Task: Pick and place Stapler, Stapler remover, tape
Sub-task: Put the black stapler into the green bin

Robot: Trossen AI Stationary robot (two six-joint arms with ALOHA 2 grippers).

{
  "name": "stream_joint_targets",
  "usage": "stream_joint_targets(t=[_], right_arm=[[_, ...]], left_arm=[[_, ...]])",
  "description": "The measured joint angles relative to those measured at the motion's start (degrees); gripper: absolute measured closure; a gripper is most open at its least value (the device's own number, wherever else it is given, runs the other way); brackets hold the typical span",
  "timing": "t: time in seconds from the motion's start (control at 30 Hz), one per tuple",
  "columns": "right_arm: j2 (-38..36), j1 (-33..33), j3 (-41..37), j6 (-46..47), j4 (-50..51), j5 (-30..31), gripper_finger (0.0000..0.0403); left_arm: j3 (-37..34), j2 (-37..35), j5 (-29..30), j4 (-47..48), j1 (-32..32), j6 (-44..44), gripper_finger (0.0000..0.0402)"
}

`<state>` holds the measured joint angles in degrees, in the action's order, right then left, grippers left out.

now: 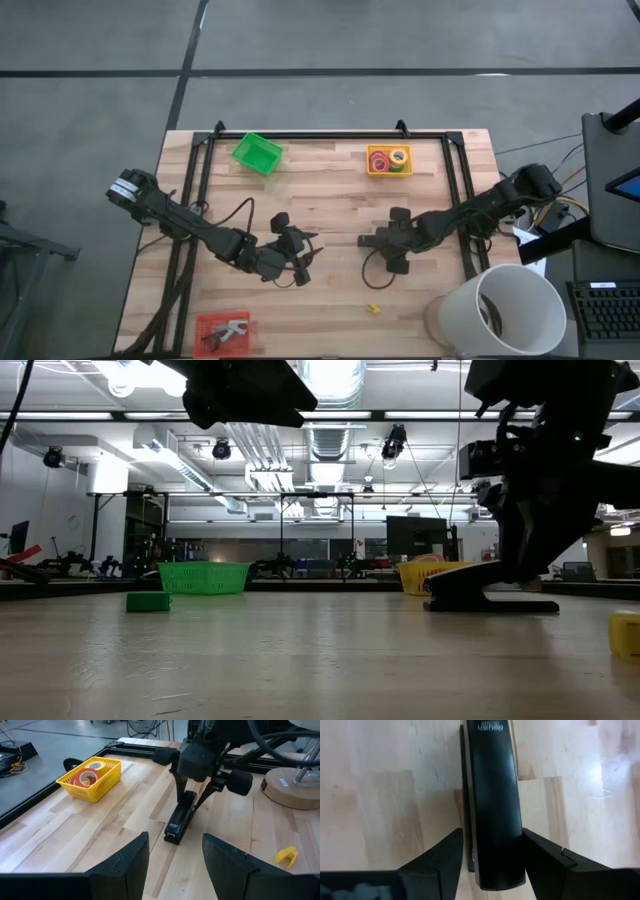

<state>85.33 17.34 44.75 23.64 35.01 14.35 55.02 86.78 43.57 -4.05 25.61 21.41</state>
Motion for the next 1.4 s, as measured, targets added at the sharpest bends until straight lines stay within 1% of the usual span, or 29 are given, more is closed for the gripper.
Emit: stream_joint_targets(t=[0.37,0.67,0.77,0.93,1.13,1.23,1.4], right_arm=[[1.52,0.0,-0.04,-0.3,-1.07,0.09,0.0242],[1.52,0.0,-0.04,-0.31,-2.23,0.17,0.0281],[1.52,0.0,-0.04,-0.64,-3.6,0.15,0.0281],[1.52,0.0,0.67,-1.66,-7.01,-0.02,0.0268],[1.5,0.02,3.18,-4.42,-11.58,-2.32,0.0277],[1.5,0.03,4.9,-4.92,-11.88,-2.43,0.0277],[1.47,1.71,7.42,-7.78,-11.79,-2.43,0.0273]], left_arm=[[-0.08,0.0,0.0,-0.01,0.0,0.03,0.0216],[-0.96,0.0,0.0,-0.88,-0.07,0.05,0.0216],[-0.96,0.0,0.0,-1.51,-0.07,0.05,0.0216],[-0.96,0.0,-0.5,-1.93,-0.07,0.07,0.0216],[-0.96,1.55,-2.81,-6.28,-0.15,-1.39,0.0215],[-0.98,3.33,-5.35,-8.25,-0.37,-3.3,0.0216],[-1.07,3.78,-5.46,-10.61,-1.24,-2.48,0.0215]])
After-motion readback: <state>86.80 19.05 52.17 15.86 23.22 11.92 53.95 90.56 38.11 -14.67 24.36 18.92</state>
